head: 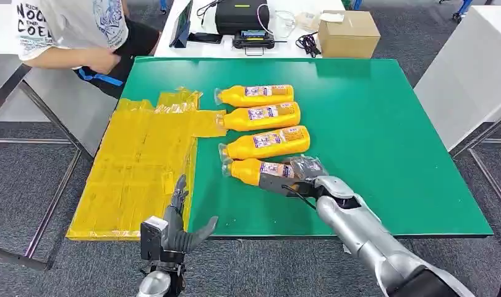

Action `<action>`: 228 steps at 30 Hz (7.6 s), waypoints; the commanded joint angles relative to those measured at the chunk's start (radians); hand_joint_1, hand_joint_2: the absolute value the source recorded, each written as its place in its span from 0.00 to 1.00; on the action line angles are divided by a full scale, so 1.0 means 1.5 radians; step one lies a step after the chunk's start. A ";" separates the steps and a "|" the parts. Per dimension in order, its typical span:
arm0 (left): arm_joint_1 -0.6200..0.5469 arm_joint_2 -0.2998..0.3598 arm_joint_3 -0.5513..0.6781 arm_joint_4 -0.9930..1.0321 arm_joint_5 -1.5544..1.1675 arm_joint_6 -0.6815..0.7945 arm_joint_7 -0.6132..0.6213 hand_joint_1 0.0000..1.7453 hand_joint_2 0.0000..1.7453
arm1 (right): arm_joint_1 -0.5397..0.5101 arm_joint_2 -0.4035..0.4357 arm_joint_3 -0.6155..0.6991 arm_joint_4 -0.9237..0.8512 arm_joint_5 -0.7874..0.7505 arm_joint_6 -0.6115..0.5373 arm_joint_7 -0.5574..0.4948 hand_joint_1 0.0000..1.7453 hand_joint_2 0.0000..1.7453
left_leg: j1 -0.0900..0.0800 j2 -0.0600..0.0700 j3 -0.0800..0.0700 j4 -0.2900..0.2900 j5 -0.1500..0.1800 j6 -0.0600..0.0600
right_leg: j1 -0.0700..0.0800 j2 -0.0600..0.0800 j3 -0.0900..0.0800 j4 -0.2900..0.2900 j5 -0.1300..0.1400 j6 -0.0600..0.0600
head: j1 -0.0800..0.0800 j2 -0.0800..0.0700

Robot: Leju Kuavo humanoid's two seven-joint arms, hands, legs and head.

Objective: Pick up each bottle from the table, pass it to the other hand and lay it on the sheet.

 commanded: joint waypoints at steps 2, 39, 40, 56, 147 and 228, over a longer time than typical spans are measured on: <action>0.002 0.014 -0.011 -0.011 0.013 0.007 -0.003 0.00 1.00 | 0.233 0.110 -0.219 -0.396 -0.063 -0.220 -0.184 1.00 1.00 | 0.001 0.003 0.000 0.000 -0.002 -0.002 | 0.001 0.002 0.000 0.001 -0.001 -0.002 | -0.001 0.000; -0.013 0.046 -0.090 -0.024 0.215 -0.173 0.092 0.00 1.00 | 0.300 0.228 -0.177 -0.182 -0.033 -0.318 -0.354 1.00 1.00 | 0.001 0.001 0.002 -0.001 -0.002 -0.002 | 0.001 0.001 0.001 -0.001 -0.002 -0.002 | 0.000 0.000; -0.013 0.046 -0.091 -0.023 0.216 -0.173 0.093 0.00 1.00 | 0.299 0.228 -0.176 -0.181 -0.034 -0.318 -0.354 1.00 1.00 | 0.001 0.000 0.000 -0.001 -0.001 -0.001 | 0.000 0.001 0.000 -0.001 -0.001 -0.001 | 0.000 0.000; -0.015 0.044 -0.090 -0.020 0.217 -0.172 0.094 0.00 1.00 | 0.290 0.233 -0.141 -0.151 -0.035 -0.302 -0.352 1.00 1.00 | 0.001 -0.001 -0.002 -0.001 -0.001 -0.001 | 0.000 0.000 -0.001 -0.001 -0.001 -0.001 | 0.000 0.000; -0.279 0.068 0.226 0.168 -0.755 0.314 0.053 1.00 1.00 | 0.335 0.225 -0.101 -0.476 -0.161 -0.330 -0.380 0.00 0.00 | 0.002 0.001 0.001 0.000 -0.002 -0.002 | 0.001 0.001 0.001 0.000 -0.002 -0.002 | 0.000 0.000; -0.229 0.080 0.226 -0.023 -0.395 0.314 -0.074 0.00 1.00 | 0.248 0.178 -0.100 -0.257 0.015 -0.256 -0.158 0.00 1.00 | 0.002 0.000 0.002 0.000 -0.001 -0.001 | 0.002 0.001 0.003 -0.001 -0.001 -0.002 | 0.000 0.000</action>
